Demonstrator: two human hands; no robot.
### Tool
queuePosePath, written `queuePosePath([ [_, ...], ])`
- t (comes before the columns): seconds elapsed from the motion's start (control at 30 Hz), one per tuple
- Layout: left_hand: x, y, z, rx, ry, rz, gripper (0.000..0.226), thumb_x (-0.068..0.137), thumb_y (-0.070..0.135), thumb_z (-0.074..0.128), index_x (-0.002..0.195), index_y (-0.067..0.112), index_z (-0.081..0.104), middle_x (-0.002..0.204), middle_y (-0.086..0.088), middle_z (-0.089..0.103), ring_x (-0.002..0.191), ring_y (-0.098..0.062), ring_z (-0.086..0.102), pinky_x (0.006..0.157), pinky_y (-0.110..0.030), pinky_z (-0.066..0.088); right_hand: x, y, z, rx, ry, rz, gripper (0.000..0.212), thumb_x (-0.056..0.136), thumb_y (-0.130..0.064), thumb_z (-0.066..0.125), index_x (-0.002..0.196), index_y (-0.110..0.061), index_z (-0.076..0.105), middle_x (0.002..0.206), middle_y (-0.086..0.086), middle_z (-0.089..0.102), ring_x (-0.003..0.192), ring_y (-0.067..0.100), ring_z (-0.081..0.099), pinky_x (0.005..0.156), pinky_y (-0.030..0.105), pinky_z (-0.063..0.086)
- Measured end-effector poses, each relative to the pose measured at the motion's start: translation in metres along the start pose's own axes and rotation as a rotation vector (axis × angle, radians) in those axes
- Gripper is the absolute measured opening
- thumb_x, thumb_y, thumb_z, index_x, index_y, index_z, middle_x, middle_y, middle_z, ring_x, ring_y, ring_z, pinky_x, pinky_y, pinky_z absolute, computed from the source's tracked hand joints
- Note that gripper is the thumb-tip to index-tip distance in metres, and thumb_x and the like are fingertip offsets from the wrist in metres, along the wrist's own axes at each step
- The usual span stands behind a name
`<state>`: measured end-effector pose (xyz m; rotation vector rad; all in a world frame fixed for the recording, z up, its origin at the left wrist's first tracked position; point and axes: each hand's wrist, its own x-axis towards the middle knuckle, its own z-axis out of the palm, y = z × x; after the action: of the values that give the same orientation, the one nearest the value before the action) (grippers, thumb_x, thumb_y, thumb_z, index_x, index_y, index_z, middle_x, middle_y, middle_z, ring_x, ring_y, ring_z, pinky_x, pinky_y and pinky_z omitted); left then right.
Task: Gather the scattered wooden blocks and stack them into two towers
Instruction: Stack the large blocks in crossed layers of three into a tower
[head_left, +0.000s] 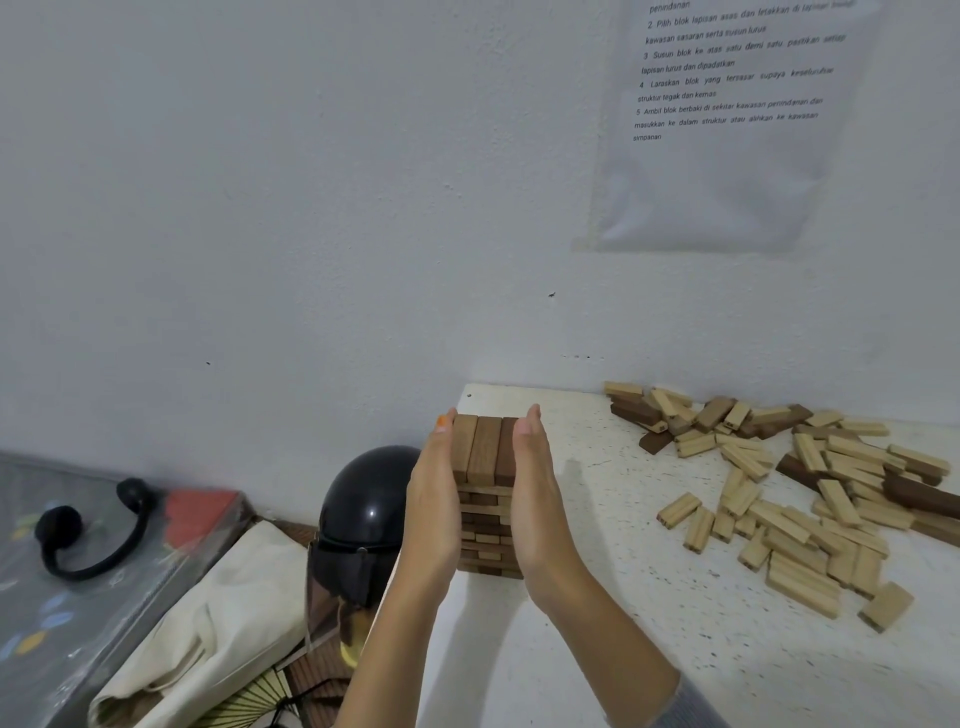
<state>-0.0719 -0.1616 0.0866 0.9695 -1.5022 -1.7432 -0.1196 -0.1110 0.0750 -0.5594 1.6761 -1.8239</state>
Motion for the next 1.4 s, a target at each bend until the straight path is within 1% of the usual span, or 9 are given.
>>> queuePosePath([
  [0.07,-0.001,0.000,0.000,0.000,0.005,0.010,0.026,0.102,0.046,0.033,0.090,0.048,0.055,0.097,0.018,0.062,0.092,0.002,0.055,0.073,-0.020,0.039,-0.001,-0.002,-0.001,0.002,0.001,-0.004,0.058,0.096,-0.059,0.018,0.151,-0.045,0.002,0.160,-0.016,0.007,0.146,0.009,0.015,0.105,0.025,0.020],
  [0.2,-0.001,0.002,-0.003,-0.031,-0.019,0.042,0.026,0.102,0.041,0.034,0.110,0.042,0.058,0.106,0.022,0.061,0.098,0.006,0.054,0.077,-0.016,0.040,-0.001,-0.003,-0.004,-0.010,0.023,-0.012,0.069,0.085,-0.068,0.018,0.150,-0.047,0.004,0.160,-0.017,0.009,0.147,0.007,0.012,0.119,0.036,0.016],
  [0.3,0.002,0.001,-0.010,-0.077,-0.017,0.091,0.042,0.103,0.037,0.034,0.140,0.025,0.048,0.139,0.015,0.052,0.127,-0.001,0.046,0.101,-0.018,0.036,-0.003,-0.009,-0.016,0.023,0.048,-0.043,0.057,0.097,-0.056,0.021,0.151,-0.042,0.009,0.158,-0.023,0.010,0.142,-0.006,0.009,0.113,0.022,0.008],
  [0.47,-0.005,0.013,-0.011,-0.018,0.081,0.340,0.040,0.103,0.032,0.035,0.141,0.023,0.048,0.142,0.013,0.051,0.131,0.003,0.043,0.114,-0.025,0.029,-0.007,-0.027,-0.042,0.067,0.088,-0.115,0.050,0.101,-0.046,0.026,0.150,-0.038,0.020,0.152,-0.027,0.021,0.128,-0.014,0.019,0.103,0.016,0.013],
  [0.63,-0.024,0.038,0.019,-0.006,0.010,0.536,0.042,0.100,0.036,0.041,0.138,0.020,0.051,0.136,0.015,0.055,0.126,0.007,0.047,0.102,-0.006,0.035,-0.015,-0.047,-0.068,0.121,0.130,-0.200,0.044,0.101,-0.044,0.029,0.145,-0.039,0.033,0.143,-0.029,0.033,0.136,-0.005,0.028,0.103,0.019,0.018],
  [0.9,-0.040,0.038,0.090,-0.002,-0.232,0.543,0.035,0.103,0.028,0.038,0.134,0.024,0.055,0.133,0.018,0.057,0.125,0.010,0.046,0.099,-0.003,0.034,-0.017,-0.056,-0.120,0.131,0.225,-0.262,0.037,0.102,-0.035,0.035,0.132,-0.031,0.055,0.136,-0.018,0.054,0.127,-0.002,0.046,0.110,0.025,0.032],
  [1.0,-0.035,0.024,0.114,0.014,-0.298,0.510,0.032,0.102,0.022,0.043,0.131,0.023,0.057,0.131,0.016,0.060,0.123,0.007,0.049,0.102,-0.012,0.039,-0.013,-0.054,-0.146,0.137,0.260,-0.260,0.030,0.100,-0.018,0.042,0.116,-0.022,0.067,0.119,-0.009,0.068,0.114,0.003,0.060,0.102,0.026,0.042],
  [1.13,-0.025,-0.002,0.139,0.041,-0.332,0.450,0.032,0.098,0.006,0.049,0.126,0.017,0.059,0.122,0.009,0.064,0.113,0.006,0.056,0.087,-0.008,0.045,-0.004,-0.050,-0.178,0.102,0.292,-0.235,0.032,0.093,0.004,0.044,0.098,-0.009,0.072,0.095,0.005,0.075,0.094,0.015,0.070,0.086,0.022,0.053],
  [1.4,0.006,-0.044,0.170,0.147,-0.369,0.342,0.032,0.094,-0.001,0.050,0.112,0.022,0.065,0.102,0.006,0.072,0.101,-0.003,0.064,0.088,-0.019,0.050,0.031,-0.024,-0.227,-0.018,0.361,-0.175,0.029,0.092,0.003,0.046,0.089,-0.008,0.072,0.082,0.011,0.073,0.075,0.021,0.067,0.069,0.019,0.052],
])
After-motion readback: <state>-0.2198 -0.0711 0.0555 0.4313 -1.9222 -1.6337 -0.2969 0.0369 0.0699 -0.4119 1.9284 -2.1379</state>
